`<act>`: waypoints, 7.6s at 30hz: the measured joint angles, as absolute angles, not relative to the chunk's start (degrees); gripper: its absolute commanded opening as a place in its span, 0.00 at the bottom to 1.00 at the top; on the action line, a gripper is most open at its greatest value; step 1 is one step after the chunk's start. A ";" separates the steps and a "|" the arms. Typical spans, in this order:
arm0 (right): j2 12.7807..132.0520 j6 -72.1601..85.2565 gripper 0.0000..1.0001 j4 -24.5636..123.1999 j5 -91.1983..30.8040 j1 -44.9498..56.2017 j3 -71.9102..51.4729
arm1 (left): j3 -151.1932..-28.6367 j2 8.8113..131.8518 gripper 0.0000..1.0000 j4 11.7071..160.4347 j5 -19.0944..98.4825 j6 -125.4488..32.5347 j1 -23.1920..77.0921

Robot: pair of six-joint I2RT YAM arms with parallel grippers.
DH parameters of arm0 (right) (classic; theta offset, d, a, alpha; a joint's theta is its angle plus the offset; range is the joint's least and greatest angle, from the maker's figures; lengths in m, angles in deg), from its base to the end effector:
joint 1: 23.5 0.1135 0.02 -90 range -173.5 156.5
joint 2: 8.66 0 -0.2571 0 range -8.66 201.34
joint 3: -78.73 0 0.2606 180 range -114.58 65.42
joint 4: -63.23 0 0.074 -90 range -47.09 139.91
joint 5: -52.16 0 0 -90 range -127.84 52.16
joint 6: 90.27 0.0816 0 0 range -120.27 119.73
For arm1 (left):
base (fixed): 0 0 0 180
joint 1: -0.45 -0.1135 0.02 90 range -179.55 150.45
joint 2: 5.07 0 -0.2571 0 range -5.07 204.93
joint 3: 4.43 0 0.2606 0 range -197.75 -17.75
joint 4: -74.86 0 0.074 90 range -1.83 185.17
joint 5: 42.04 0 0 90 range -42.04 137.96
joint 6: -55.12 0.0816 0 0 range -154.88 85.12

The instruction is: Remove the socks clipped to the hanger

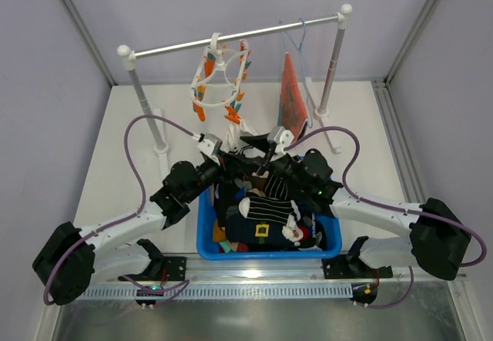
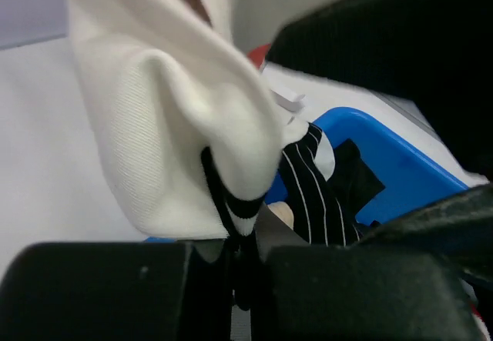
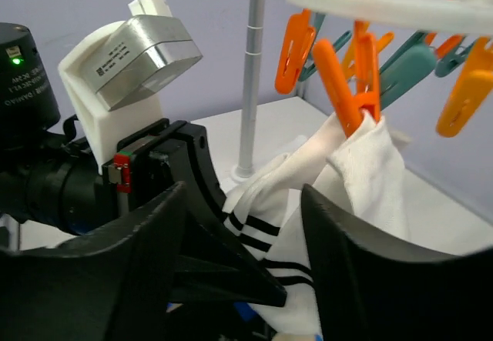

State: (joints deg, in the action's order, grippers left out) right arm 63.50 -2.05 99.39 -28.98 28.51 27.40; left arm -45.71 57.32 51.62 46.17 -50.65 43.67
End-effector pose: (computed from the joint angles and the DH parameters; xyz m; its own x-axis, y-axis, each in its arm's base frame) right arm 0.1956 0.2709 0.3064 0.1897 0.1930 -0.9627 -0.8647 0.4973 -0.0707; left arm 0.2164 -0.2069 0.2532 -0.1661 -0.2166 -0.9620 0.6880 0.6735 -0.2705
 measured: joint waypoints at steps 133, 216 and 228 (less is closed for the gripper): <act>74.84 -16.30 0.04 79.89 -18.27 28.70 12.47 | -81.60 63.87 0.00 92.56 78.68 -54.89 42.54; 43.91 -7.77 1.00 73.70 -46.77 31.35 35.77 | -77.80 52.03 0.00 97.39 70.28 -54.87 37.29; 71.95 -7.32 1.00 105.88 -38.24 22.89 27.92 | -77.45 49.71 0.00 97.98 68.58 -55.54 37.07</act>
State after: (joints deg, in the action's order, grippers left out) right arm 71.95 -7.32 105.88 -38.24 22.89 27.92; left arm -77.45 49.71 97.98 68.58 -55.54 37.07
